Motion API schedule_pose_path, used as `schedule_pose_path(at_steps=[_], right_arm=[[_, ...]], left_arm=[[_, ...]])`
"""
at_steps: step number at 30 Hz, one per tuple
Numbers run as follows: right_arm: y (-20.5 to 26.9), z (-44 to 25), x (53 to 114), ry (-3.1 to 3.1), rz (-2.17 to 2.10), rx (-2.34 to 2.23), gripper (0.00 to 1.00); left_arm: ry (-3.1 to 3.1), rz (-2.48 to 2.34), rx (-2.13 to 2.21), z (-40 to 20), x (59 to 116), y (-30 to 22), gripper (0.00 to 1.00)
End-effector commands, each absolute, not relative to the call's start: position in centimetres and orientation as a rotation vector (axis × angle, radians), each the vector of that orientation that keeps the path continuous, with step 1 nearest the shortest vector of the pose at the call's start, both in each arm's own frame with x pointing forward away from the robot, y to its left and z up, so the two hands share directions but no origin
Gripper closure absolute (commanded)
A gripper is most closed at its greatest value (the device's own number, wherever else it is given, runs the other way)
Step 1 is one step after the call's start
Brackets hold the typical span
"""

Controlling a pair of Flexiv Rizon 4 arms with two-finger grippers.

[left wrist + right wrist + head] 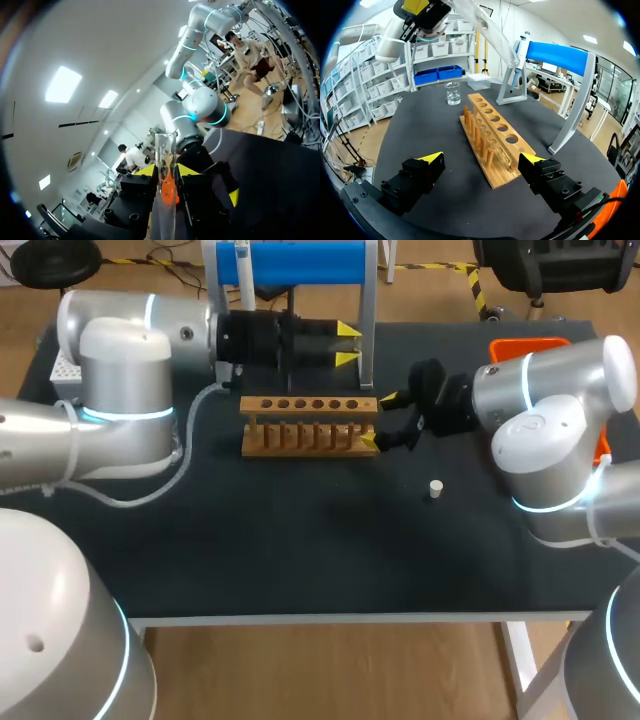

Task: Invert the test tube, pick up the pipette, mount the tip to pipette, aspirate from beaker and dispense into the tube, eject the tip, return the pipette, and cap with the stopper.

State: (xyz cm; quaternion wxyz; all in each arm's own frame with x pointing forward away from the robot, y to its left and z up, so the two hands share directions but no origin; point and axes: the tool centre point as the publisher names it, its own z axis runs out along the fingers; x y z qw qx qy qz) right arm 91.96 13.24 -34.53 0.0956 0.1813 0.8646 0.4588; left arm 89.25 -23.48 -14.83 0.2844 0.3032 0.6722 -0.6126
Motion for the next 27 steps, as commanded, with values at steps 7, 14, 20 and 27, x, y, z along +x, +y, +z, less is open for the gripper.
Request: schedule_pose_path(at_steps=[7, 14, 20, 27], right_arm=[[13.2, -34.5, 92.0, 2.565, 1.358, 0.537, 0.0], [13.2, -34.5, 92.0, 2.565, 1.358, 0.537, 0.0], [13.2, -34.5, 92.0, 2.565, 1.358, 0.537, 0.0], [13.2, -34.5, 92.0, 2.565, 1.358, 0.537, 0.0]], left_arm=[[1.81, -1.633, 0.817, -14.6, 89.2, -23.4, 1.0], [1.81, -1.633, 0.817, -14.6, 89.2, -23.4, 1.0], [1.85, -1.736, 0.727, -14.5, 89.9, -22.6, 1.0], [1.948, -1.862, 0.468, -13.7, 91.6, -20.6, 1.0]])
